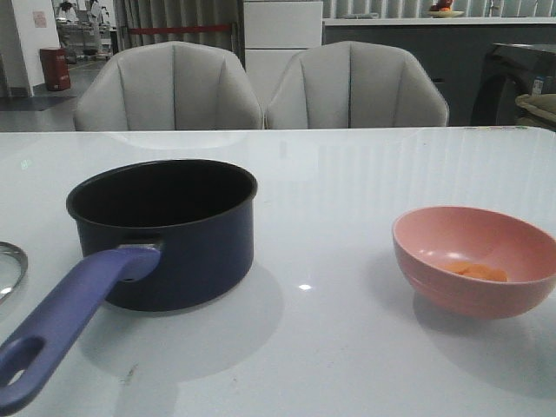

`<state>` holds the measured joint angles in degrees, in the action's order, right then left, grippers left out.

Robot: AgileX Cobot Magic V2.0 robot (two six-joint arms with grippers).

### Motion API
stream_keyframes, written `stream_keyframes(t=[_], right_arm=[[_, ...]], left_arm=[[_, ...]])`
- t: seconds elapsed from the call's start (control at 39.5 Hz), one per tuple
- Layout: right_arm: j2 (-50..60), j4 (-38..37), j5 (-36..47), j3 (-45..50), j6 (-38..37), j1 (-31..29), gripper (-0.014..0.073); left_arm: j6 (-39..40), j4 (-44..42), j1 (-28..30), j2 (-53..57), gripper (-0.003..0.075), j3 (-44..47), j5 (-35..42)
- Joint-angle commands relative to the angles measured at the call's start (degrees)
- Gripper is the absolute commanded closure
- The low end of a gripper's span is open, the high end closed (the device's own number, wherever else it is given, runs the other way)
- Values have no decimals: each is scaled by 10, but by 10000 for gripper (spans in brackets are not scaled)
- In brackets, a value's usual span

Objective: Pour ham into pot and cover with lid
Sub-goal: 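Move the right gripper down to the pink bowl rim and grasp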

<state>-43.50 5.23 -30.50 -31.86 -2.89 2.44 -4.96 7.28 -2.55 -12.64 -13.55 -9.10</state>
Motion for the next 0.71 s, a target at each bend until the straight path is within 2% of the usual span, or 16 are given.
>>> stream_keyframes(t=[0.0, 0.35, 0.68], right_arm=[[-61, 6, -17, -71, 1, -2, 66], [-273, 33, -150, -227, 29, -2, 66], [-425, 43, -182, -298, 71, -2, 66]], left_arm=[[1, 5, -3, -4, 125, -15, 50], [1, 5, -3, -4, 125, -15, 50], [1, 5, -3, -4, 125, -15, 50]])
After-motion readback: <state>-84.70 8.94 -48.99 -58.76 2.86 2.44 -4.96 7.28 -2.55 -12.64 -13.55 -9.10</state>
